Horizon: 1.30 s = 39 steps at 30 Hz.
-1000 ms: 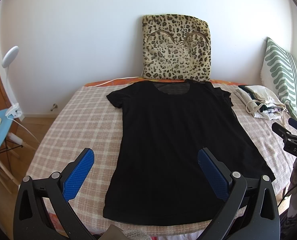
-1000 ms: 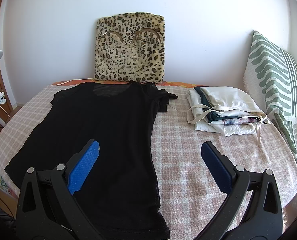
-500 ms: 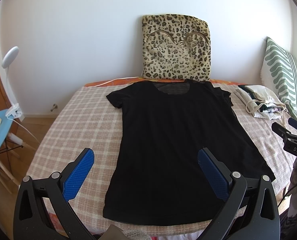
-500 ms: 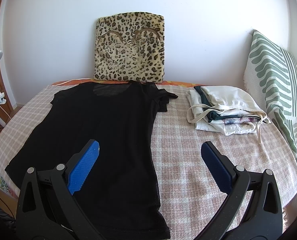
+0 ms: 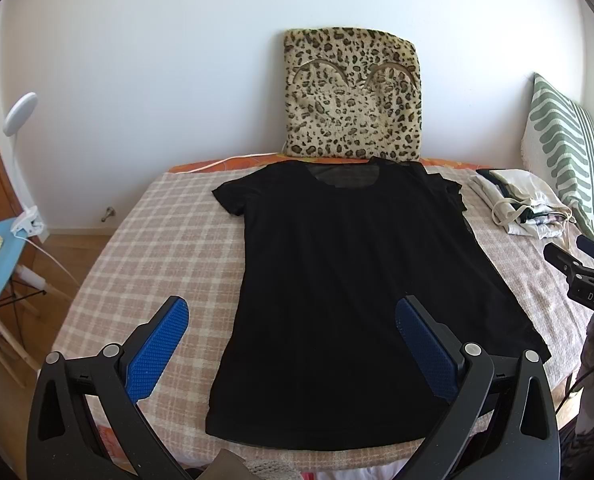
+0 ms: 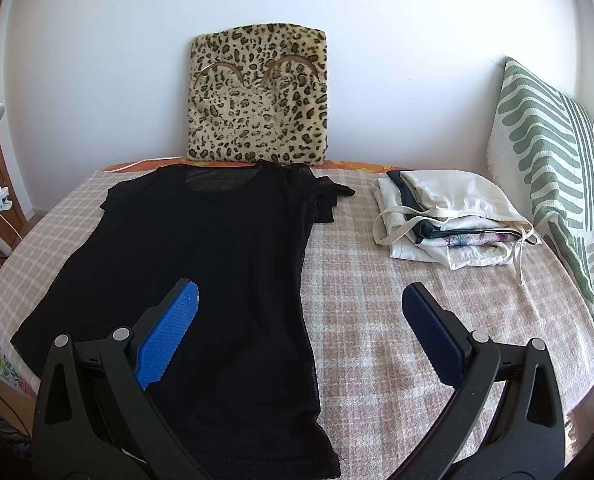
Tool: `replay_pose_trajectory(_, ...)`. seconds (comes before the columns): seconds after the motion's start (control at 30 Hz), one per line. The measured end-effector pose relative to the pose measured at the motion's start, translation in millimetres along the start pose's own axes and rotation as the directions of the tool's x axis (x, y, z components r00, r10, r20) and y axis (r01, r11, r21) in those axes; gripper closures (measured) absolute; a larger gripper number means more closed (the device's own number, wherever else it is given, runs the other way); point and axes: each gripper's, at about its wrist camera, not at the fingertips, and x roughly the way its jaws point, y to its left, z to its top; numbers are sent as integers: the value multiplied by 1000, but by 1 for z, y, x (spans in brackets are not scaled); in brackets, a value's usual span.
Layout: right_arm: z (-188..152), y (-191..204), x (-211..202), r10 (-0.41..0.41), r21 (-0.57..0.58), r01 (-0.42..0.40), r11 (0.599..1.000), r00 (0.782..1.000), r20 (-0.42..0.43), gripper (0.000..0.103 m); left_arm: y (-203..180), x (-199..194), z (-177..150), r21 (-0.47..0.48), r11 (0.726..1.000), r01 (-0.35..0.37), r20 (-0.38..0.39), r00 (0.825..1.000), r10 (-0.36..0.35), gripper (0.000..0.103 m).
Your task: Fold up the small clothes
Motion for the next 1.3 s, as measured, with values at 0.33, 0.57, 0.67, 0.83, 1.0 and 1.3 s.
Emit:
replay_pose_trajectory(0.33, 0, 1, 1, 1, 2, -1, 1000, 1000, -1, 0, 1, 1, -3, 8, 1000, -3, -6, 1000, 3, 0)
replay_pose_trajectory(0.57, 2, 1, 2, 3, 4, -3, 1000, 1000, -1, 0, 8, 4, -5, -2, 1000, 29, -20, 999, -29, 0)
replay_pose_trajectory(0.67, 3, 5, 0, 6, 5, -6, 1000, 1000, 5, 0, 11, 5, -7, 10, 1000, 29, -22, 999, -29, 0)
replay_pose_trajectory(0.83, 3, 10, -2, 30, 10, -30, 999, 999, 16, 0, 20, 11, -12, -11, 1000, 7, -44, 999, -7, 0)
replay_pose_trajectory(1.0, 12, 16, -5, 47, 1, -47, 999, 998, 39, 0, 34, 25, -17, -39, 999, 9, -125, 992, -13, 0)
replay_pose_trajectory(1.3, 24, 35, -9, 106, -10, -106, 994, 992, 61, 0, 65, 44, -29, -104, 994, 37, -227, 972, -60, 1)
